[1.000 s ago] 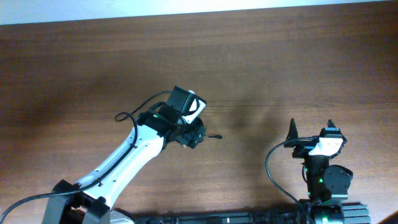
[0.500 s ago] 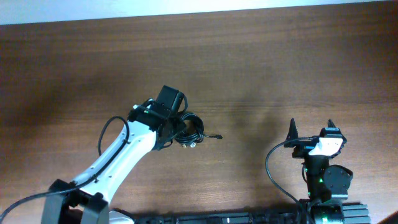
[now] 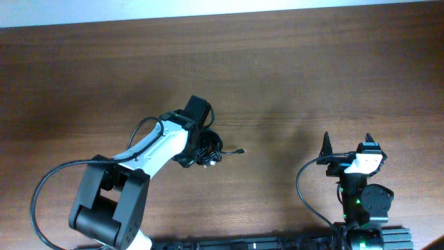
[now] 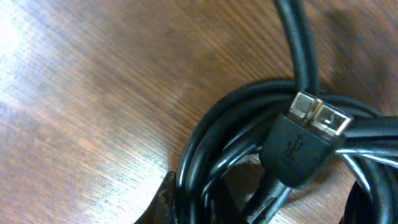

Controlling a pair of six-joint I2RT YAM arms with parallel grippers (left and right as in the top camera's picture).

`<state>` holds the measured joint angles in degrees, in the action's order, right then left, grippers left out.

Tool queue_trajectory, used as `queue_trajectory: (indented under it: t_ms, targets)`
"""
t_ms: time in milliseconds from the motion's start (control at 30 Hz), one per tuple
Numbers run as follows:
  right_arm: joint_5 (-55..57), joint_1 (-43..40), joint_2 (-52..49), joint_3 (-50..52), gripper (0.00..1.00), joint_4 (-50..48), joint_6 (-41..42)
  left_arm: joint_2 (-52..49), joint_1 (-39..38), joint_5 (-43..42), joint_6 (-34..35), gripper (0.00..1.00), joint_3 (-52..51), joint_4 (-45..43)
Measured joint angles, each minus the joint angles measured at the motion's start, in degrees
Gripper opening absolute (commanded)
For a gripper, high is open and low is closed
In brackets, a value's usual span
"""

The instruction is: Untangle cables

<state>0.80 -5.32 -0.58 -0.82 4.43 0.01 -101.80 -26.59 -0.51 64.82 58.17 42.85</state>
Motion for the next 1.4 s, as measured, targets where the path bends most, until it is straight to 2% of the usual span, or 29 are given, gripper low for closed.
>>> queue_trajectory:
  t_ms: [133,200,300,367,400,467,633,700,833,900,967,1000,1067,1133,1167,1233,1267,1300,1333,1367,1400]
  targets:
    - [-0.3,0.0,0.0,0.1,0.99,-1.0,0.0,3.4,-0.1,7.3,-16.8,0.0,0.3,-0.6]
    - [-5.4,0.0,0.0,0.2,0.99,-1.1,2.8,9.9,-0.1,10.7,-27.2,0.0,0.5,-2.6]
    - [-21.9,0.0,-0.5,0.2,0.99,-1.9,21.4,15.3,-0.1,12.3,-38.1,0.0,0.8,-4.7]
    - [-32.9,0.0,-0.5,0.2,0.98,-2.2,33.9,15.4,-0.1,12.4,-41.0,0.0,0.8,-4.5]
    - [-35.8,0.0,-0.5,0.2,0.99,-2.2,37.6,15.4,-0.1,12.1,-42.2,0.0,0.8,-4.4]
    - [-39.1,0.0,-0.5,0.2,0.95,-3.3,42.1,15.4,-0.1,8.1,-45.9,0.0,0.8,-4.6]
    - [-41.3,0.0,-3.1,-0.1,0.95,-5.2,39.0,15.4,-0.1,-7.5,-55.7,0.0,0.8,-5.3]
    - [-41.7,0.0,-7.9,-1.5,0.93,-5.8,38.8,15.6,-0.1,-14.0,-57.2,0.0,0.8,-6.7]
    - [-46.2,1.9,-21.3,-3.1,0.8,-14.2,41.7,16.9,-0.1,-21.8,-58.0,0.0,0.8,-10.1]
    - [-47.1,9.5,-31.6,-3.4,0.76,-23.6,44.1,17.0,-0.1,-22.4,-58.1,0.0,0.8,-10.1]
    - [-43.4,18.2,-40.0,-3.6,0.73,-35.7,46.1,17.1,-0.1,-21.8,-58.2,0.0,0.9,-10.4]
    - [-40.6,22.3,-43.4,-4.1,0.71,-38.3,46.5,17.1,-0.1,-21.5,-58.2,0.0,0.9,-10.4]
    - [-31.6,31.2,-52.6,-4.5,0.59,-42.4,48.1,17.1,-0.1,-21.0,-58.2,0.0,0.9,-10.4]
    - [-23.5,38.6,-64.1,-7.3,0.44,-51.6,49.2,17.2,-0.1,-20.8,-58.2,0.0,0.9,-9.8]
    - [-21.5,40.2,-69.2,-9.5,0.35,-54.9,50.0,17.2,-0.1,-20.6,-58.2,0.0,0.9,-9.4]
    - [-19.9,41.0,-74.9,-12.4,0.26,-58.5,52.6,17.2,-0.1,-20.2,-58.7,0.0,0.9,-8.3]
    - [-19.7,41.0,-76.9,-13.1,0.3,-59.4,53.9,17.2,0.0,-19.8,-59.2,0.0,0.9,-7.6]
    - [-19.7,41.2,-77.6,-13.3,0.69,-59.5,54.9,17.2,0.3,-19.1,-59.7,0.0,0.9,-7.1]
    - [-19.7,41.2,-77.6,-13.3,0.84,-59.4,55.2,17.2,0.4,-18.9,-59.9,0.0,0.9,-7.0]
    - [-20.0,41.2,-77.7,-13.3,0.95,-59.3,54.6,17.2,0.8,-17.4,-58.5,0.0,0.9,-6.6]
    - [-20.7,41.2,-77.8,-13.3,0.97,-59.3,52.6,17.2,2.2,-13.7,-53.9,0.0,0.9,-6.0]
